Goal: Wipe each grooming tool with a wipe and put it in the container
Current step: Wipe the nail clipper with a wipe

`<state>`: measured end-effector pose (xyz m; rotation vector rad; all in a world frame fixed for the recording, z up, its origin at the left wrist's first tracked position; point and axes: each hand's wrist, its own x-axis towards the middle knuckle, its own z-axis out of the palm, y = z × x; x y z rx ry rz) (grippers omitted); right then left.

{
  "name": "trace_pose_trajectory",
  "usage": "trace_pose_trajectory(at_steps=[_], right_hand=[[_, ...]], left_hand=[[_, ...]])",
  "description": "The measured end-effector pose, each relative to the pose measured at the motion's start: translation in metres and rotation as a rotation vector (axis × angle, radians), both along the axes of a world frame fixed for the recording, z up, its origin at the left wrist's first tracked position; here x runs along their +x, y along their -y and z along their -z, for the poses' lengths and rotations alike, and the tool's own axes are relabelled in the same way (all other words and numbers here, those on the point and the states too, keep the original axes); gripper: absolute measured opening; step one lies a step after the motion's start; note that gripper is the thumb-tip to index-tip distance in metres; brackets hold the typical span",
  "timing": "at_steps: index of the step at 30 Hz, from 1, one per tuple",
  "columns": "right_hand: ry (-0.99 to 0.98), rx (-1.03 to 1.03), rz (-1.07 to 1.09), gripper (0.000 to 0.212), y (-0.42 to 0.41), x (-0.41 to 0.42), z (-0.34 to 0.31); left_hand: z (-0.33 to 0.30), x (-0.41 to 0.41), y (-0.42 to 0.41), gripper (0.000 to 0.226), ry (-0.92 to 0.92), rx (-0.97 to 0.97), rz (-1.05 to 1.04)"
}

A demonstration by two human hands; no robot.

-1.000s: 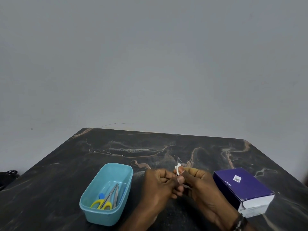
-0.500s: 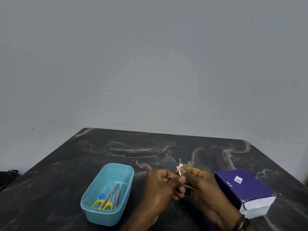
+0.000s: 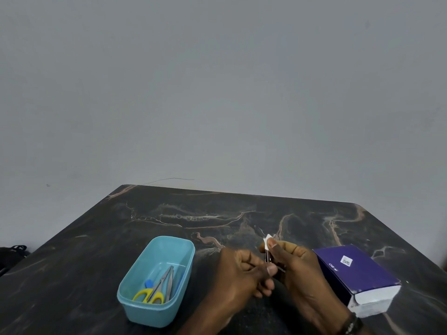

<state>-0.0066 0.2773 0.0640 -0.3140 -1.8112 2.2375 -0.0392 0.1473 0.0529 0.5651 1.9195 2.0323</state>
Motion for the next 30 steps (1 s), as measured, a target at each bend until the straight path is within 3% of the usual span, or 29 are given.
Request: trace_pose_trajectory(at_steps=[6,14,21,30], right_hand=[[0.017,-0.007,-0.149,0.033,0.0046,0.0009,-0.0010],[0.000,0.006,-0.069,0.042,0.0039,0.0025,-0.0010],[0.013,0.008,-0.051,0.034,0.0044,0.0024,-0.0035],[0.021,0.004,-0.066,0.037,0.0051,0.0025,-0.0050]], left_hand=[[-0.0004,-0.0041,0.0014,0.015,-0.005,0.055,-0.101],[0.0001,-0.0032,0.0027,0.020,0.004,0.009,0.000],[-0.0016,-0.0001,0.0020,0.027,0.005,-0.007,0.026],[-0.0020,-0.0004,0.0014,0.017,-0.017,0.013,0.014]])
